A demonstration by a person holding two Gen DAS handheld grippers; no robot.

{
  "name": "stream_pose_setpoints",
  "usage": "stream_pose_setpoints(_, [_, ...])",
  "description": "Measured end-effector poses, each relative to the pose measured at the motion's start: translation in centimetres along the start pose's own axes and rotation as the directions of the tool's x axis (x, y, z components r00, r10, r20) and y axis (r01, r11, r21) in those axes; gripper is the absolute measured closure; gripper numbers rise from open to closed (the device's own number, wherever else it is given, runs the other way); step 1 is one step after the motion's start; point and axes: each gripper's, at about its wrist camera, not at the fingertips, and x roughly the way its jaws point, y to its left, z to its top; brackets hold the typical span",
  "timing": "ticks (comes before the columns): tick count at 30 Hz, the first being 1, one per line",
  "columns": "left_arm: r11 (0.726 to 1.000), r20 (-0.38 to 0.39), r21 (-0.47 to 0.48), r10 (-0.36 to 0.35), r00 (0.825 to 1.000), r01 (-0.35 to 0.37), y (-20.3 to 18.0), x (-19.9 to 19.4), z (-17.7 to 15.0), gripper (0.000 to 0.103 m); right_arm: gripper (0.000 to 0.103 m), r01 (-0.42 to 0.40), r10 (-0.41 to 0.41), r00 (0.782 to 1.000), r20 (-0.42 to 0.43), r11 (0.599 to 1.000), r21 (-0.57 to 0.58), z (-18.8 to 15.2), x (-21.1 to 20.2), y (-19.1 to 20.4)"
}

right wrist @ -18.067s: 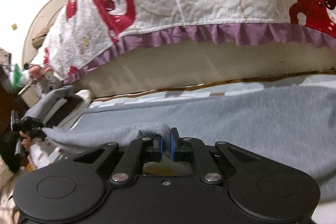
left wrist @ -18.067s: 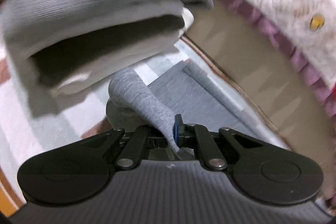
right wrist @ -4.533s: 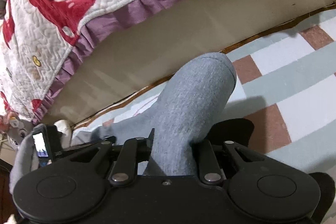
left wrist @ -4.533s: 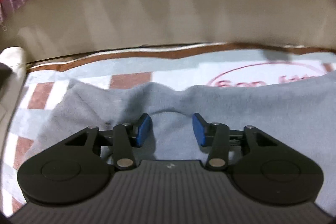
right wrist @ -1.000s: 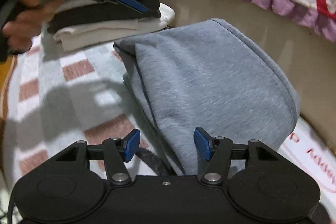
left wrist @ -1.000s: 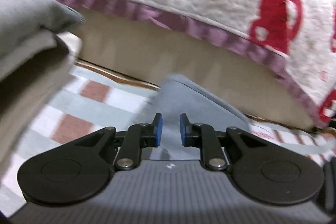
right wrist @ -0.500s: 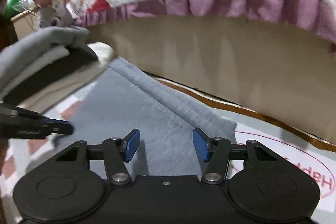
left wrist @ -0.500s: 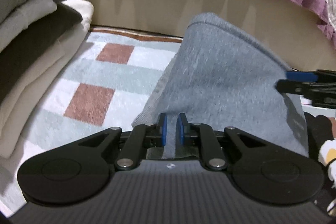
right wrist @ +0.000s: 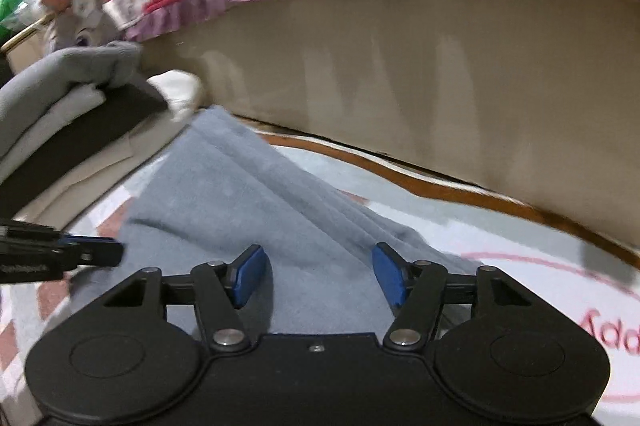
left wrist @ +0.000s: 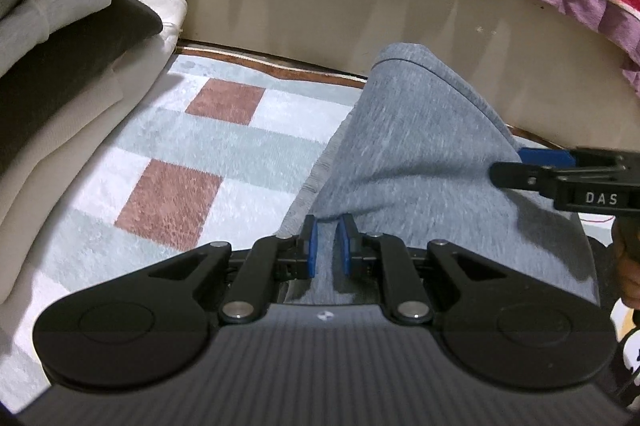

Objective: Fold clothes

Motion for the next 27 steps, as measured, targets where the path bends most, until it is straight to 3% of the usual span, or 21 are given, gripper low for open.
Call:
stream_pose_setpoints(6, [1.000, 0.023, -0.007, -0.013, 1.000, 0.014, 0.6, 0.4, 0.0, 0.090, 0.032, 0.000, -0.010, 0.997, -0.074, 0.990, -0.144, 3.3, 3.7, 4.6])
stream_pose_setpoints(13, [0.990, 0.031, -0.128, -0.062, 0.998, 0.065, 2.8, 1.0, -0.3, 0.084, 0.031, -0.040, 0.050, 0.981, -0.190, 0.998, 0.058, 6.8, 8.1, 3.9])
stream_pose_setpoints(16, [0.983, 0.035, -0.164, -0.079, 0.996, 0.083, 3.2, 1.0, -0.6, 0.082, 0.032, -0.034, 0.048, 0.989, -0.143, 0.994, 0.100, 6.8, 5.4, 3.6])
stream_pose_setpoints(20, [0.989, 0.037, -0.134, -0.051, 0.998, 0.055, 2.7, 1.0, -0.4, 0.082, 0.031, -0.096, 0.102, 0.995, -0.021, 0.975, 0.202, 3.8, -3.2, 2.2])
stream_pose_setpoints(22, [0.993, 0.040, -0.114, -0.023, 0.999, 0.028, 2.3, 0.9, -0.3, 0.081, 0.031, -0.098, 0.102, 0.995, -0.005, 0.959, 0.265, 0.7, -6.7, 1.1])
stream_pose_setpoints(24, [0.995, 0.042, -0.104, 0.017, 0.999, -0.012, 2.0, 0.8, -0.2, 0.075, 0.031, -0.096, 0.103, 0.995, -0.001, 0.931, 0.353, -3.0, -9.1, -0.6])
stream_pose_setpoints(26, [0.991, 0.042, -0.123, 0.054, 0.998, -0.049, 2.2, 0.2, 0.0, 0.067, 0.030, -0.096, 0.099, 0.995, 0.020, 0.861, 0.500, -6.9, -10.5, -2.5])
stream_pose_setpoints(27, [0.988, 0.040, -0.142, 0.070, 0.997, -0.064, 2.4, -0.3, 0.2, 0.068, 0.029, -0.110, 0.122, 0.992, 0.021, 0.797, 0.594, -8.7, -10.6, -3.5])
